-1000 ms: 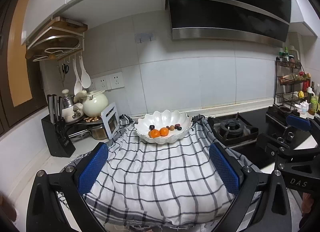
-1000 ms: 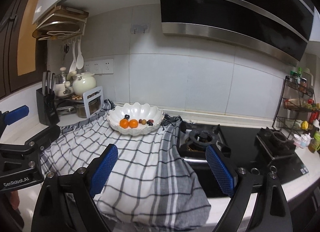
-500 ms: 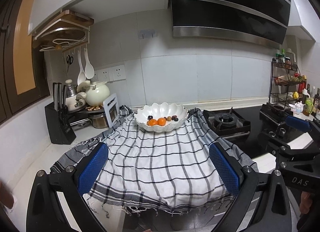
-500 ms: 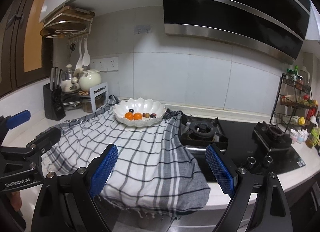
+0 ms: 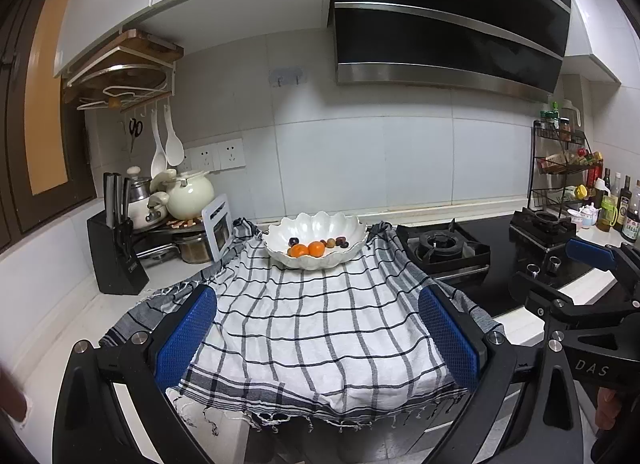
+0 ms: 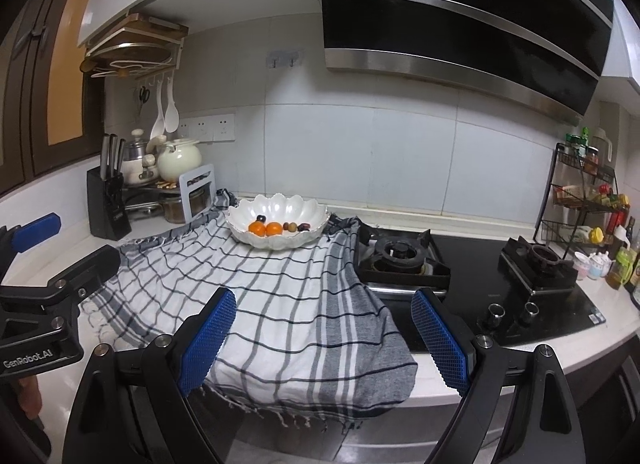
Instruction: Organize fruits
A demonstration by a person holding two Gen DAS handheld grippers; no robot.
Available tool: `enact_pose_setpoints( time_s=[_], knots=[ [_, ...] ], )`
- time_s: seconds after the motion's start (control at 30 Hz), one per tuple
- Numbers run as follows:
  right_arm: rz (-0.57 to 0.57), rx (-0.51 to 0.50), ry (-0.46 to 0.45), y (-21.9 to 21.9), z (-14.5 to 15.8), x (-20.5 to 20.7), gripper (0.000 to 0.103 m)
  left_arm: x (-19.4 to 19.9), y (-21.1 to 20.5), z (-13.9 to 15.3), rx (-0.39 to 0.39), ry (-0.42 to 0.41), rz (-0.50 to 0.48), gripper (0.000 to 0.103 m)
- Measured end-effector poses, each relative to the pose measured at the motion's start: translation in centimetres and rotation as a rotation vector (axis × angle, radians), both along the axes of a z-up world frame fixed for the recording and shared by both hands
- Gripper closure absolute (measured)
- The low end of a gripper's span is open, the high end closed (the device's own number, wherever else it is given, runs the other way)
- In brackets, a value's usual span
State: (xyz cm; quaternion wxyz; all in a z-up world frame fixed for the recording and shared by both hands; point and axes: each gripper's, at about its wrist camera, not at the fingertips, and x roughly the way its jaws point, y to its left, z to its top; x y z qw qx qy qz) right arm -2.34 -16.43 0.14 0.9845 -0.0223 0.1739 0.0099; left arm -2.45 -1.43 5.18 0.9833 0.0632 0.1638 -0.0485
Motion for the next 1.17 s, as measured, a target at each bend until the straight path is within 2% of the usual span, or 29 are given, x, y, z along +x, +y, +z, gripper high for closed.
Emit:
enact_pose_setpoints(
  time_s=[1.17],
  knots=[
    [-0.011, -0.004, -0.003, -0.54, 0.13, -0.77, 0.012, -0.45, -0.45, 0.56, -0.017, -0.014, -0.021, 0.000]
  ],
)
